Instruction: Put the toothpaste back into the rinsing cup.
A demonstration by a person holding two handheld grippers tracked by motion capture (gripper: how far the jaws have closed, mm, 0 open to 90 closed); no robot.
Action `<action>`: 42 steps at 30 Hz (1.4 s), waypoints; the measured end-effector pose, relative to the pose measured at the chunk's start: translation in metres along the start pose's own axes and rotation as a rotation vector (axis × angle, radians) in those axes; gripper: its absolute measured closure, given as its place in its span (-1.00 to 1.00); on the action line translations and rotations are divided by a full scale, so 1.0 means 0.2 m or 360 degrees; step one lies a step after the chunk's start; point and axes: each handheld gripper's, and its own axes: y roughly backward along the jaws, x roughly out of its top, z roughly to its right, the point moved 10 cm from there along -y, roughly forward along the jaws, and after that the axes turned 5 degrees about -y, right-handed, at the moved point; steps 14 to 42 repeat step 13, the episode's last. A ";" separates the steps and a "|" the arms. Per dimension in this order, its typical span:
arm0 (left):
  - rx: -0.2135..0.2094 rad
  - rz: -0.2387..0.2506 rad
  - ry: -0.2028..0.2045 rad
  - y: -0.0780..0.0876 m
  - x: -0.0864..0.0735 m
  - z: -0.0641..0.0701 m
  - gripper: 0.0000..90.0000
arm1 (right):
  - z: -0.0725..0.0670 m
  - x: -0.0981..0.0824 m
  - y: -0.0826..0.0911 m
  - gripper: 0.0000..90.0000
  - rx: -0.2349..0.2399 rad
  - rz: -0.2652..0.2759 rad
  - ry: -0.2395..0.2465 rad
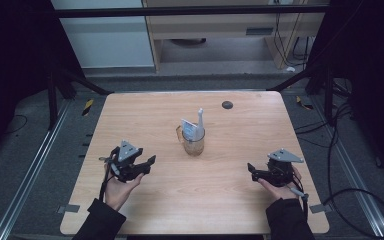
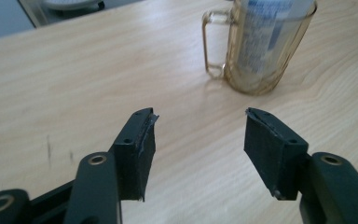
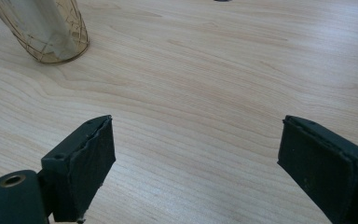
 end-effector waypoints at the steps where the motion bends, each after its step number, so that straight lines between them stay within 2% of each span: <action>1: 0.0003 -0.0013 0.0012 0.01 -0.03 -0.01 -0.09 | 0.00 0.00 0.00 -0.76 -0.0001 0.0000 0.0000; 5: 0.0027 -0.0056 0.0057 0.04 -0.15 -0.06 -0.16 | 0.00 -0.02 0.02 -0.77 0.0005 -0.0009 -0.0004; 8: 0.0051 -0.0082 0.0085 0.06 -0.21 -0.11 -0.20 | 0.01 -0.03 0.03 -0.78 0.0004 -0.0014 -0.0010; 13: 0.0127 -0.0141 0.0145 0.08 -0.30 -0.21 -0.26 | 0.02 -0.05 0.04 -0.79 0.0010 -0.0022 -0.0019; 42: 0.0127 -0.0141 0.0145 0.08 -0.30 -0.21 -0.26 | 0.02 -0.05 0.04 -0.79 0.0010 -0.0022 -0.0019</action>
